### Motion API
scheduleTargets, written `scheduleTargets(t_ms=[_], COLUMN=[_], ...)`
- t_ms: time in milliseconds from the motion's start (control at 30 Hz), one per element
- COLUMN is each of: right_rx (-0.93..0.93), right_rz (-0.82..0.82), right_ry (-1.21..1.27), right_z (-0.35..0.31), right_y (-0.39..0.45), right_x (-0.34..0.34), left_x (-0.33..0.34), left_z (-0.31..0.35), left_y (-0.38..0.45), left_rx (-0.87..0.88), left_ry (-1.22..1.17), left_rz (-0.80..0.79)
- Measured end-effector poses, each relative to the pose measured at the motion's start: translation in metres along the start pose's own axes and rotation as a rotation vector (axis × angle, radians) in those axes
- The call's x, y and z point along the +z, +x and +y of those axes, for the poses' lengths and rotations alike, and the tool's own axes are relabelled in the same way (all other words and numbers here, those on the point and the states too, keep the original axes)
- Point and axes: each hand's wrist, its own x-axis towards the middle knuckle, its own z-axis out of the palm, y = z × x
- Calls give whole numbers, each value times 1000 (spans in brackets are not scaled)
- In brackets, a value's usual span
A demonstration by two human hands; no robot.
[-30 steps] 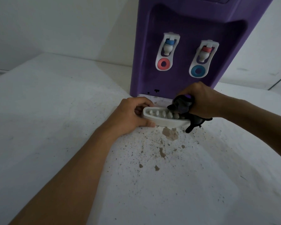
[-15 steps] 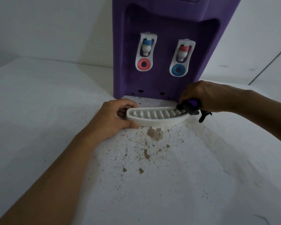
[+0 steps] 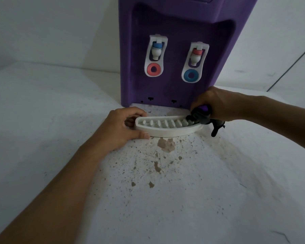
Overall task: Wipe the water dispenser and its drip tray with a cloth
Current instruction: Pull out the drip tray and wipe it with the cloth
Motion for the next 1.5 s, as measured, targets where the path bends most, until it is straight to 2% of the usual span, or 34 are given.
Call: scheduleTargets(t_ms=[400,533,667,800,1000,1133,1500], right_rx=[278,292,249,342,500,598,646], right_rz=[-165,-177,-75,68,43,107,12], right_ry=[16,-11,-72,63,93,203,130], right_z=[-5,-7,-10,3,12,9,-7], right_y=[3,9,7,-7,-24,-19,3], right_x=[-1,-2,8,5,-3,-6,-3], left_x=[1,3,2,2,2,2,4], left_z=[0,1,2,4,4,5,7], left_y=[-1,-2,-2,-3,-3,-2,-4], left_rx=[-15,-27,-19,-11,5,27,42], left_ry=[19,10,14,9,16,34,13], left_rz=[11,16,20,15,17,26,40])
